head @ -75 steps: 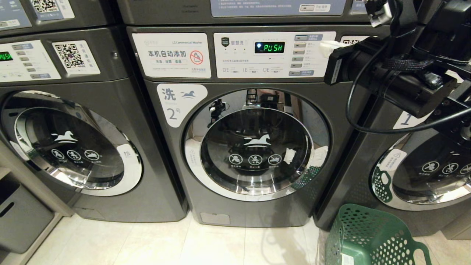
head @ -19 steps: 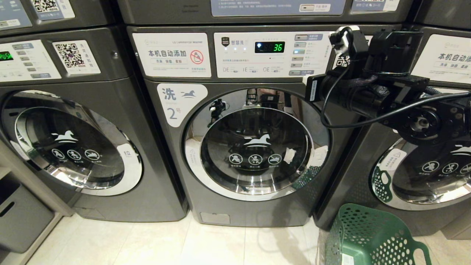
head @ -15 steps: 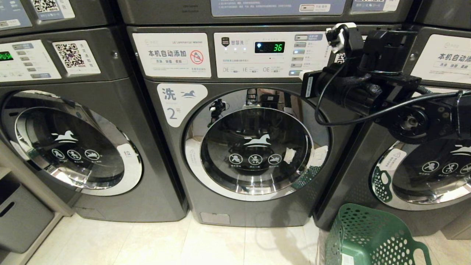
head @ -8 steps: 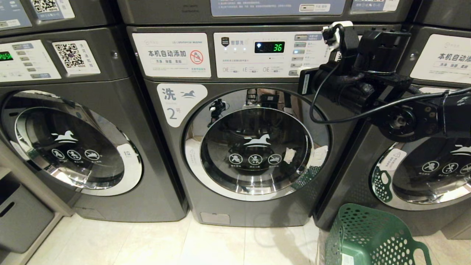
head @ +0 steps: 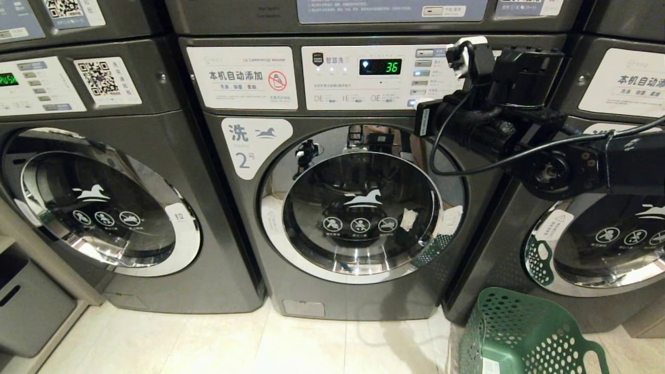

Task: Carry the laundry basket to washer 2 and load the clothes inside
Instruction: Press the washing machine switch

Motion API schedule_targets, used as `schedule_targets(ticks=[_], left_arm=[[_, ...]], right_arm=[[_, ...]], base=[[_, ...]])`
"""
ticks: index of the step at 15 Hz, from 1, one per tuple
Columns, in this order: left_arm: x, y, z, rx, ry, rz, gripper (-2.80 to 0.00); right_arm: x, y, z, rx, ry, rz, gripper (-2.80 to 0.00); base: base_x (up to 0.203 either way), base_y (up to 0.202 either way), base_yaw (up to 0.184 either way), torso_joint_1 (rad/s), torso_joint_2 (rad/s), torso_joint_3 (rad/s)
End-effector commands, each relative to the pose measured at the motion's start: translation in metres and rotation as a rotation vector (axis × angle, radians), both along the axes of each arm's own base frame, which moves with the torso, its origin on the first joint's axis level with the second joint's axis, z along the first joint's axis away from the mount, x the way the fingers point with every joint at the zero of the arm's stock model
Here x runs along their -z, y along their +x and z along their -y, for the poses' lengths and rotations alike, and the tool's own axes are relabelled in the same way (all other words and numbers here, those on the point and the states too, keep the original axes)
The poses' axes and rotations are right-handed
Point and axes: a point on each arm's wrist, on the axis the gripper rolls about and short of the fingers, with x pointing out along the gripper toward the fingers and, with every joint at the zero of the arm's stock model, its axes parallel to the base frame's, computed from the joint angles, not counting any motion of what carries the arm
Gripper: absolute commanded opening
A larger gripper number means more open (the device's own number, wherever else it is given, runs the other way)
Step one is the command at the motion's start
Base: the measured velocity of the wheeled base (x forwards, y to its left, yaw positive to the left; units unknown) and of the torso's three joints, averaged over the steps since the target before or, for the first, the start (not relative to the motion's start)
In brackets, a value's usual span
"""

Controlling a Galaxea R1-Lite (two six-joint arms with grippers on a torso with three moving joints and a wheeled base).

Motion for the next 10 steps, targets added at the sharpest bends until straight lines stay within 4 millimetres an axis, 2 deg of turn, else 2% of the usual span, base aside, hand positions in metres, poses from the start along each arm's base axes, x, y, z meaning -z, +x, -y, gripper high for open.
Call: schedule_targets(ticks=[1, 5, 10], left_arm=[[0.0, 0.0, 0.0, 0.0, 0.0, 0.0, -2.8], [0.0, 0.0, 0.0, 0.0, 0.0, 0.0, -2.8], [0.0, 0.0, 0.0, 0.0, 0.0, 0.0, -2.8]], right_arm=[[0.0, 0.002, -0.001, 0.001, 0.002, 0.007, -2.8], [0.002, 0.004, -0.002, 0.001, 0.0, 0.004, -2.8], [0.016, 0.013, -0.005, 0.012, -0.005, -0.024, -2.8]], base=[[0.0, 0.0, 0.0, 0.0, 0.0, 0.0], [0.0, 0.0, 0.0, 0.0, 0.0, 0.0], [0.0, 0.0, 0.0, 0.0, 0.0, 0.0]])
